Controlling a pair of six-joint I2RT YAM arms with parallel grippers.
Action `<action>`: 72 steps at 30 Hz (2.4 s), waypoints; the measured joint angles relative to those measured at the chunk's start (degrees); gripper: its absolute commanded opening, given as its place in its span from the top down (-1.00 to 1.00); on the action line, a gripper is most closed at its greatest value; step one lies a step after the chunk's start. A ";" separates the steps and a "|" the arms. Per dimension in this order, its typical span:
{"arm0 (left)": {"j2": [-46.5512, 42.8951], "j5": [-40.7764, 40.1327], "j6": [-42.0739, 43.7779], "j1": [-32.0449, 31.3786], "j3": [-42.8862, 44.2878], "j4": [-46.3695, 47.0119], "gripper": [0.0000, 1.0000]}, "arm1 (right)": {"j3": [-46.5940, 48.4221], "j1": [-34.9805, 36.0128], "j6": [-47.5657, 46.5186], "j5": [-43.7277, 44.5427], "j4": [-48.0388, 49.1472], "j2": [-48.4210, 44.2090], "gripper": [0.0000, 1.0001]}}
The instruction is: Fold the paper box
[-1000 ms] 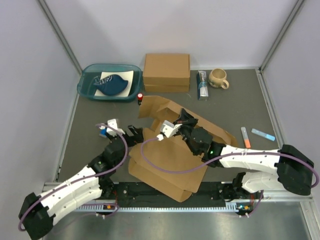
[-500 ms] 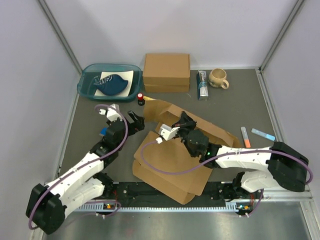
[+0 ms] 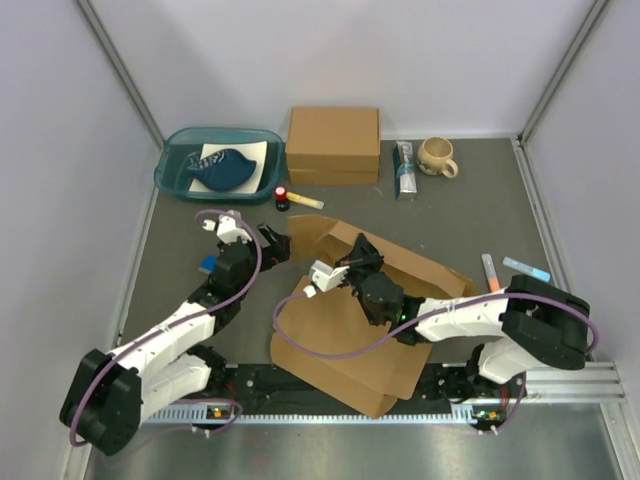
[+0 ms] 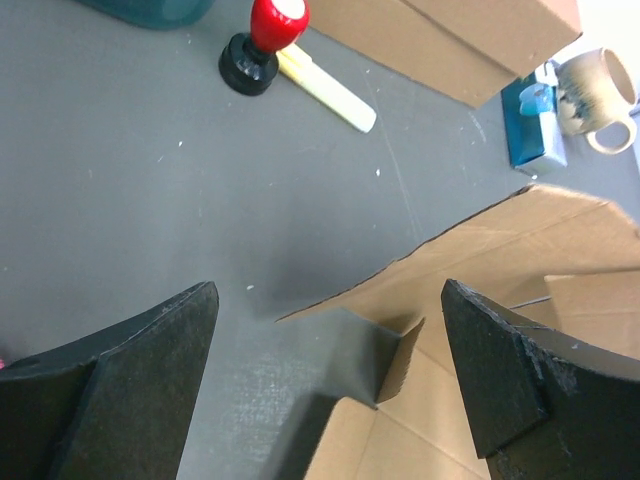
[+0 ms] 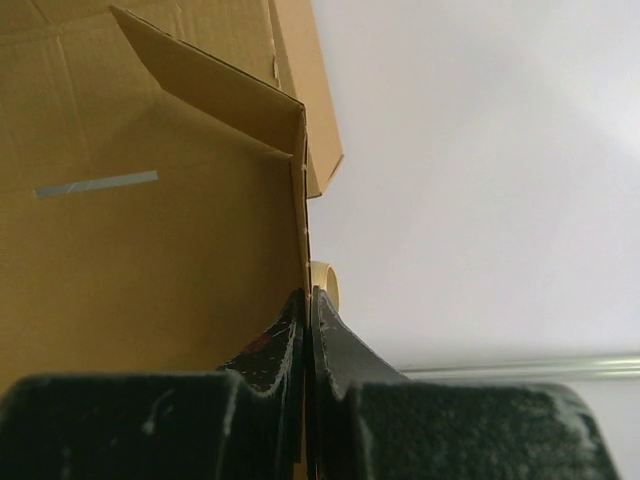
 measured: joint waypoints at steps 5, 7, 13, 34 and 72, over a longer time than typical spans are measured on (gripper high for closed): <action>-0.04 0.98 1.05 0.00 -4.98 5.66 -0.94 | 0.15 0.02 4.37 -0.04 -4.09 -2.23 1.00; 0.00 1.20 1.38 0.00 -7.06 9.20 -0.93 | 0.20 0.02 5.64 -0.11 -5.53 -2.99 1.00; 3.56 3.15 2.64 0.11 -10.47 20.92 -0.87 | 0.59 0.02 8.94 -0.68 -8.74 -4.42 1.00; 17.79 14.49 9.18 0.11 -10.47 41.33 -0.11 | 0.57 0.02 10.25 -1.09 -9.18 -4.85 1.00; 19.15 21.90 13.07 -0.02 -8.59 43.30 1.00 | 0.55 0.98 10.23 0.26 -8.83 -4.55 1.00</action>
